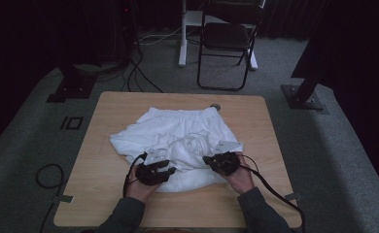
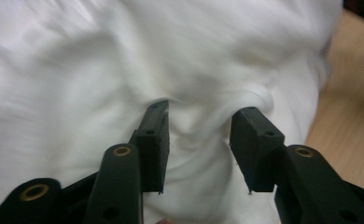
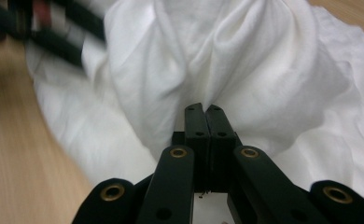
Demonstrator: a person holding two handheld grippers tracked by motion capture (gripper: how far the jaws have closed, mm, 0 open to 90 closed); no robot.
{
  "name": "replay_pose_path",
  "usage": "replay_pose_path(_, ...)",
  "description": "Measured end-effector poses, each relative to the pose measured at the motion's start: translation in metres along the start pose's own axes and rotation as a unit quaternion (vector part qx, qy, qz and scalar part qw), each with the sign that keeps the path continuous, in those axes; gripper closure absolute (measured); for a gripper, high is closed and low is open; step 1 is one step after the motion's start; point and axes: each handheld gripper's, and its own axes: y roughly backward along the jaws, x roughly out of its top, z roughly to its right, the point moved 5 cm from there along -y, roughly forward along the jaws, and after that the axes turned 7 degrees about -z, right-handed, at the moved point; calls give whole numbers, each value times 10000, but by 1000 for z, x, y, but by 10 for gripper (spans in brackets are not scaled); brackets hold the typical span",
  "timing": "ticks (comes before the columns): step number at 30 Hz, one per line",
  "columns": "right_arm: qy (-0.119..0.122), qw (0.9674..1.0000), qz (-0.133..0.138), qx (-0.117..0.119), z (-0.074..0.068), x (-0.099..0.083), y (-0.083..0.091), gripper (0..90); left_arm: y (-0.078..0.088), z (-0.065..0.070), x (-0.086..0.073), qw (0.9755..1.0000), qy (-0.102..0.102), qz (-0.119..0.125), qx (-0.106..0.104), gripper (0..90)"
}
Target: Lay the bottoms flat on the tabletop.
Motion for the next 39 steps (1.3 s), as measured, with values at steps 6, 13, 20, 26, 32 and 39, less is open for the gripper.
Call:
replay_pose_path(6,-61,9999,-11,-95,-6,-29,18,895,9,-21,33,9983,376,438,46,510)
replay_pose_path(13,186,9997,-167,39,-29,-47,21,895,-35,-30,55,9974,683,97,-212,460)
replay_pose_path(20,-8,9999,51,-111,-18,-49,33,737,-61,-10,35,9951,376,-683,-610,715)
replay_pose_path(26,-367,9965,330,-676,11,-34,45,591,-43,11,14,9954,67,-590,-757,794)
replay_pose_path(32,-689,9917,401,-1005,32,-15,34,525,-35,33,-8,9940,-124,-593,-913,805)
replay_pose_path(39,-717,9904,539,-1053,29,15,11,382,-32,53,-27,9914,-169,-698,-1093,796)
